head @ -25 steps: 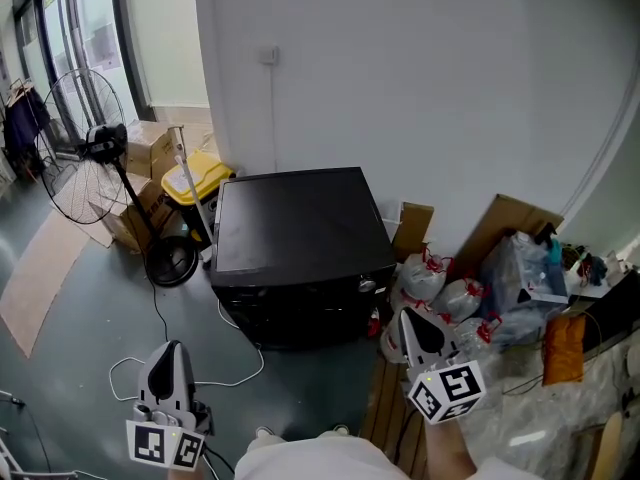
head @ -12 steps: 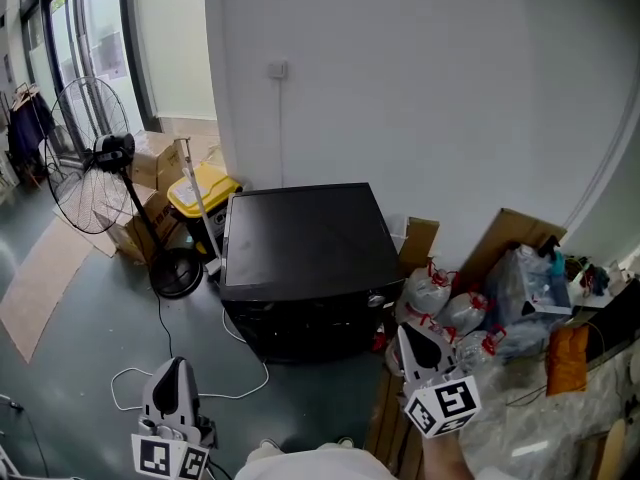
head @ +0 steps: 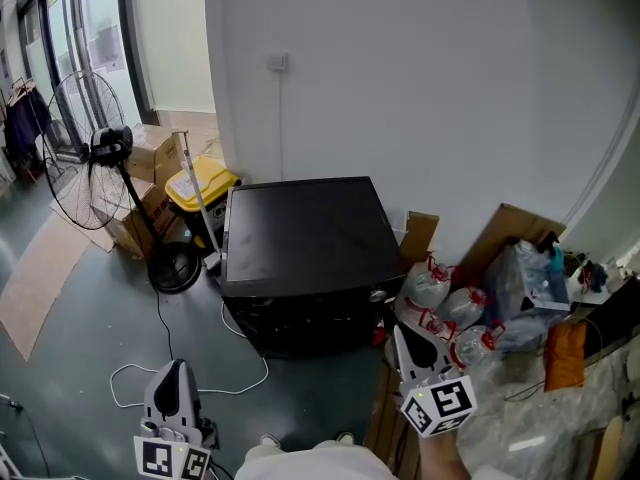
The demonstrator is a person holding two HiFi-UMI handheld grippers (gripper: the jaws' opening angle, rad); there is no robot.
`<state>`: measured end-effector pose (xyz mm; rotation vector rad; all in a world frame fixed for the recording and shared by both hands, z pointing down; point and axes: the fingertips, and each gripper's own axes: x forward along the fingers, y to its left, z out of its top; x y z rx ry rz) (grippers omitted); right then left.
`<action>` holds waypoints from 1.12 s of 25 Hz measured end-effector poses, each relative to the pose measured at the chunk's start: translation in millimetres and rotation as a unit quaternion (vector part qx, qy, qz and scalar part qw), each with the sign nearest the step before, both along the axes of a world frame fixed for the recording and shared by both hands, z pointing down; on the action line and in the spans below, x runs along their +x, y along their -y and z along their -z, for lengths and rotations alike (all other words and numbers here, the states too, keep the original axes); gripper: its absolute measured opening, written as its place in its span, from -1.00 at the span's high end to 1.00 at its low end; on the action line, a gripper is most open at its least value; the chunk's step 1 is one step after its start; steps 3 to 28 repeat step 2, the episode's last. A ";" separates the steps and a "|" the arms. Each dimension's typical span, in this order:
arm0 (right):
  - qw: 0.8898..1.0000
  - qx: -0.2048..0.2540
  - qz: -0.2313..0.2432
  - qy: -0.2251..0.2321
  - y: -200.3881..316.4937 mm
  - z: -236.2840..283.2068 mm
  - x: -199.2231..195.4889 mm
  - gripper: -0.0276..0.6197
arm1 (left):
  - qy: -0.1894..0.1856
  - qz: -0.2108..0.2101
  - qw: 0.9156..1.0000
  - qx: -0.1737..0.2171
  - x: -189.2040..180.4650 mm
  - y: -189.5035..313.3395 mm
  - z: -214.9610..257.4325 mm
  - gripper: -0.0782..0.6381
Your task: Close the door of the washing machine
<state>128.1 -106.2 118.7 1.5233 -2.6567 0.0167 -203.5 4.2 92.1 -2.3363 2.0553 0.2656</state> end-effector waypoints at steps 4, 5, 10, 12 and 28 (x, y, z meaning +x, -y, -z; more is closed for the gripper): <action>1.000 -0.002 -0.002 -0.001 -0.1 -1.5 -2.8 0.92 | -0.009 -0.007 1.000 0.012 -3.2 -0.9 -5.0 0.77; 1.000 -0.002 -0.002 -0.001 -0.1 -1.5 -2.8 0.92 | -0.009 -0.007 1.000 0.012 -3.2 -0.9 -5.0 0.77; 1.000 -0.002 -0.002 -0.001 -0.1 -1.5 -2.8 0.92 | -0.009 -0.007 1.000 0.012 -3.2 -0.9 -5.0 0.77; 1.000 -0.002 -0.002 -0.001 -0.1 -1.5 -2.8 0.92 | -0.009 -0.007 1.000 0.012 -3.2 -0.9 -5.0 0.77; 1.000 -0.002 -0.002 -0.001 -0.1 -1.5 -2.8 0.92 | -0.009 -0.007 1.000 0.012 -3.2 -0.9 -5.0 0.77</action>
